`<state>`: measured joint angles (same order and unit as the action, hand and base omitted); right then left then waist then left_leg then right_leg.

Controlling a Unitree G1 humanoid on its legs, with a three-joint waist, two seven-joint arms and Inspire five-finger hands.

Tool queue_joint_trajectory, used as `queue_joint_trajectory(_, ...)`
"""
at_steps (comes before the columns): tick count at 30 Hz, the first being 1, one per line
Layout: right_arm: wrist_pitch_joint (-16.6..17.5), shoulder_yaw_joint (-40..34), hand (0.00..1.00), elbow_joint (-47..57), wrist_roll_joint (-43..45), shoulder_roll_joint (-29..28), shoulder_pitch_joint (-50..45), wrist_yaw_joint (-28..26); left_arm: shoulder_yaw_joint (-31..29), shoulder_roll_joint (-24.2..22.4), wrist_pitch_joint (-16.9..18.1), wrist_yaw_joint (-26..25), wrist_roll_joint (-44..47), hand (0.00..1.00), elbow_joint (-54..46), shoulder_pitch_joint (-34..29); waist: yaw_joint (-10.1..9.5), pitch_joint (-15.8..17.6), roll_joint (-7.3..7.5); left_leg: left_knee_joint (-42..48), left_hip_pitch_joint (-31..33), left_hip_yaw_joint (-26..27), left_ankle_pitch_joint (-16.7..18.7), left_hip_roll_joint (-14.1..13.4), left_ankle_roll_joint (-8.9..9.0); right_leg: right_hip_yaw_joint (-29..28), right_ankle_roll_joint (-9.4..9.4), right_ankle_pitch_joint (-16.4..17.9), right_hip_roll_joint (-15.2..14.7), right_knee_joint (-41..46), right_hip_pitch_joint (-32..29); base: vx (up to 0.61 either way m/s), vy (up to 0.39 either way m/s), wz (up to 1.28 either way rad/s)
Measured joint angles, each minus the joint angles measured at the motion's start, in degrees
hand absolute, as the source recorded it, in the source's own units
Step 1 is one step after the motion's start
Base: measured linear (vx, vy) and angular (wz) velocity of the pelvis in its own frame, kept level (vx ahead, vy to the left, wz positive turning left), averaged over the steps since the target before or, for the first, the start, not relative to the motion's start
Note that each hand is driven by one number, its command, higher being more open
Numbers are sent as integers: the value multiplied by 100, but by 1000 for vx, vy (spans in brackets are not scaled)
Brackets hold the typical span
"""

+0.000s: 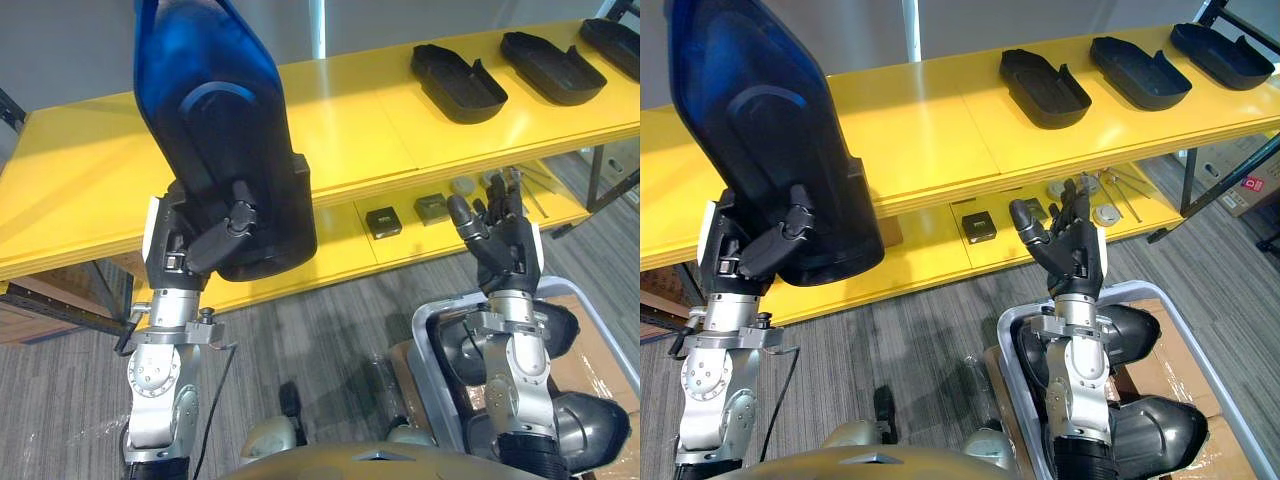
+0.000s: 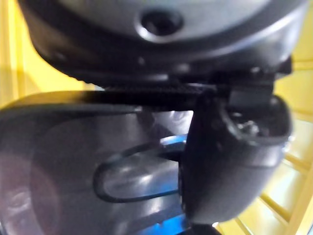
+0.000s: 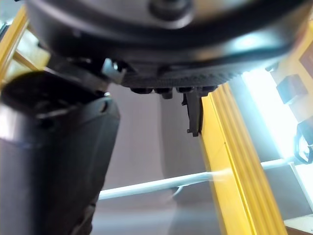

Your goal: Walk over and take three plastic housings, then place them on the shelf

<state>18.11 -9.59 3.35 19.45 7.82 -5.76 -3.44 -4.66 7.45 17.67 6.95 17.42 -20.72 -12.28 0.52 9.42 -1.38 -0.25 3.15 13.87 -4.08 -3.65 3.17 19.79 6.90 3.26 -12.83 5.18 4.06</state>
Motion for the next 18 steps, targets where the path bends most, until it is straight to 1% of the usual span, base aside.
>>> queue_joint_trajectory(1,0,4,100,5,-1,0,-4,-18,21,-22,-6,-31,6,0,1,-25,3,7,-13,213,73,7,102,-14,1,-55,-9,57,-3,31,2,-39,-15,-19)
queue_joint_trajectory(2,0,10,100,21,0,6,-28,-66,43,-89,-8,-74,12,0,11,-105,22,31,-55,711,229,24,322,-134,-20,-168,26,219,-5,144,-1,-46,-27,-20)
queue_joint_trajectory(3,0,14,100,23,1,25,-57,-117,43,-161,-7,-100,11,0,49,-213,24,90,-153,1248,335,56,520,-286,-11,-267,-23,370,38,273,-16,-68,-28,-22)
queue_joint_trajectory(4,0,16,100,23,7,31,-84,-130,40,-193,-7,-104,9,0,98,-248,4,112,-191,1616,457,12,589,-350,-59,-332,-6,435,65,330,-7,-115,-64,-38)
queue_joint_trajectory(5,0,22,100,23,10,40,-121,-159,26,-256,-7,-128,9,0,215,-336,-49,159,-274,2348,720,-183,626,-502,-78,-470,-53,474,130,384,19,-105,-60,-46)
queue_joint_trajectory(6,1,39,100,23,9,46,-124,-226,-16,-296,-8,-160,6,0,277,-448,-56,168,-325,2660,842,-344,614,-544,-81,-612,-84,462,162,367,53,-45,-61,-58)
queue_joint_trajectory(7,5,56,100,24,11,46,-130,-281,-77,-321,-8,-166,2,0,337,-587,-28,189,-319,2808,882,-479,583,-603,-47,-714,-100,460,177,367,115,26,-10,-46)
queue_joint_trajectory(8,15,64,100,26,13,48,-145,-284,-79,-318,-9,-165,-2,0,353,-638,-14,195,-304,2797,863,-534,597,-596,-11,-762,-111,465,161,369,116,47,-8,-40)
queue_joint_trajectory(11,104,-2,100,34,29,52,-176,-212,-50,-314,4,-67,-21,0,368,-630,-6,196,-298,1989,672,-791,607,-576,15,-1014,-93,489,61,411,88,45,44,-44)
queue_joint_trajectory(12,146,13,100,44,30,105,-179,-210,-50,-309,7,-55,-36,0,368,-631,-31,191,-305,1500,514,-860,422,-523,109,-1170,-1,546,-12,519,35,128,231,-63)
queue_joint_trajectory(13,146,19,100,119,84,155,-215,-206,-33,-310,6,-56,-87,0,368,-634,-32,115,-422,1104,406,-951,22,-497,115,-1285,147,596,-43,675,-33,116,212,-63)
queue_joint_trajectory(14,153,23,100,151,135,187,-232,-189,-29,-290,6,-57,-150,0,368,-628,-31,65,-452,1055,348,-938,158,-492,345,-1373,239,635,-68,741,-81,192,302,-38)
queue_joint_trajectory(15,157,33,100,160,134,94,-239,-70,-26,-209,-9,-57,-223,0,367,-561,23,29,-336,954,255,-872,227,-289,376,-1450,333,630,-264,795,-119,143,241,-25)
queue_joint_trajectory(16,155,115,100,159,103,65,-269,49,-35,-85,-12,-50,-230,0,321,-535,25,43,-157,956,235,-754,304,-115,276,-1541,394,566,-455,724,-122,160,286,-19)
queue_joint_trajectory(17,155,144,100,159,114,51,-291,64,-43,-22,-31,-53,-232,0,321,-516,23,45,-106,955,231,-705,326,-63,241,-1564,418,494,-513,702,-132,76,214,-21)
queue_joint_trajectory(18,155,177,100,159,132,-16,-306,57,-101,53,-129,-57,-237,0,321,-505,24,42,-88,897,197,-630,351,-41,194,-1576,357,260,-534,693,-189,48,154,-19)
